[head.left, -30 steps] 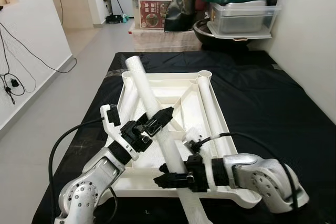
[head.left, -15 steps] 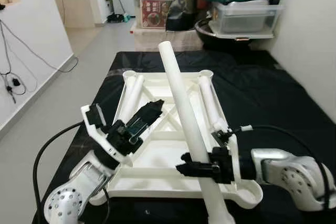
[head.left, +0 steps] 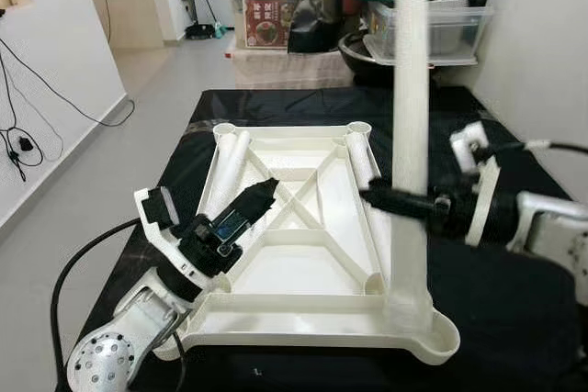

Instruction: Building children table

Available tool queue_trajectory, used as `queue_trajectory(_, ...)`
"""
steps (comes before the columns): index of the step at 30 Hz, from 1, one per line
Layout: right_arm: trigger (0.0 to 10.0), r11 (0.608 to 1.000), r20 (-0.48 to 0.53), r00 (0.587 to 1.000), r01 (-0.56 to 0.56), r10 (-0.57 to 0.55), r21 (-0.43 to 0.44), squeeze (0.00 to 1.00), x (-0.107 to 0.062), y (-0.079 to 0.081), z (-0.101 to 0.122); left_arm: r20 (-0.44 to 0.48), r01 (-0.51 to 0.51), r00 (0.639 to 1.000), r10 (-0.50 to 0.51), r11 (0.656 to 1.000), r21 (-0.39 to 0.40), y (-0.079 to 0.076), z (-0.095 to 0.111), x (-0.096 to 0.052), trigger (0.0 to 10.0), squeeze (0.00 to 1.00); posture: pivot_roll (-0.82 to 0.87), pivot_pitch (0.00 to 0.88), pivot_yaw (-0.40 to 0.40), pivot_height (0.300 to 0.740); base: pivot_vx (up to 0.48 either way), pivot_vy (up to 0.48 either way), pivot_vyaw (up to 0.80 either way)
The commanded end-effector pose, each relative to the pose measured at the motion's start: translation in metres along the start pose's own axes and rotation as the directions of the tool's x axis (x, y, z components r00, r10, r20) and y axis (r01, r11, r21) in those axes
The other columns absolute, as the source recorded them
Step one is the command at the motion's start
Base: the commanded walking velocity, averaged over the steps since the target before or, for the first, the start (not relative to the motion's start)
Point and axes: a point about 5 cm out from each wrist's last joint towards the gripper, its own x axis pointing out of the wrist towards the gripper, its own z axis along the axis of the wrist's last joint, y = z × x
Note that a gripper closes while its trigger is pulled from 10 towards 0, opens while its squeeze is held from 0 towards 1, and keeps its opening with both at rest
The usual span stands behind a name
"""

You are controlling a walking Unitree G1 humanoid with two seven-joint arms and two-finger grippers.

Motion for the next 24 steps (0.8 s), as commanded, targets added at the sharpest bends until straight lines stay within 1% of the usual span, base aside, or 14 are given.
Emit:
queue_trajectory(1,0.0,1.000,0.028,1.000,-0.009,0.009,0.016,0.00,0.001,0.000,0.000,-0.029,-0.040,0.999,0.040,0.999,0.004,0.004,-0.003,-0.004,10.0,0.00,-0.13,0.000,-0.002,0.740,0.000,0.000,0.00)
queue_trajectory(5,0.0,0.999,0.059,0.998,-0.001,-0.002,0.044,0.00,0.004,-0.003,-0.002,-0.047,-0.070,0.996,0.071,0.997,0.016,0.009,-0.005,-0.007,10.0,0.00,-0.13,0.000,-0.004,0.740,0.000,0.000,0.00)
queue_trajectory(9,0.0,0.998,0.058,0.998,0.009,-0.012,0.060,0.00,0.004,-0.006,-0.010,-0.053,-0.086,0.995,0.087,0.996,0.032,0.011,-0.004,-0.009,10.0,0.00,-0.12,0.000,-0.007,0.740,0.000,0.000,0.00)
queue_trajectory(14,0.0,0.999,0.014,0.999,0.043,-0.043,0.018,0.00,-0.006,-0.008,-0.021,-0.063,-0.105,0.992,0.107,0.994,0.044,0.013,-0.004,-0.012,10.0,0.00,-0.12,0.000,-0.004,0.740,0.000,0.000,0.00)
queue_trajectory(19,0.0,0.999,0.007,0.999,0.043,-0.043,0.013,0.00,-0.010,-0.008,-0.023,-0.070,-0.110,0.991,0.113,0.993,0.048,0.014,-0.005,-0.012,10.0,0.00,-0.13,0.000,0.003,0.740,0.000,0.000,0.00)
queue_trajectory(21,0.0,0.999,-0.002,0.999,0.041,-0.041,0.005,0.00,-0.016,-0.008,-0.025,-0.085,-0.112,0.990,0.117,0.992,0.052,0.016,-0.009,-0.009,10.0,0.00,-0.13,0.000,0.005,0.740,0.000,0.000,0.00)
queue_trajectory(24,0.0,0.999,0.001,0.999,0.036,-0.036,-0.004,0.00,-0.017,-0.007,-0.026,-0.097,-0.112,0.988,0.117,0.992,0.053,0.016,-0.011,-0.008,10.0,0.00,-0.13,0.000,0.008,0.740,0.000,0.000,0.00)
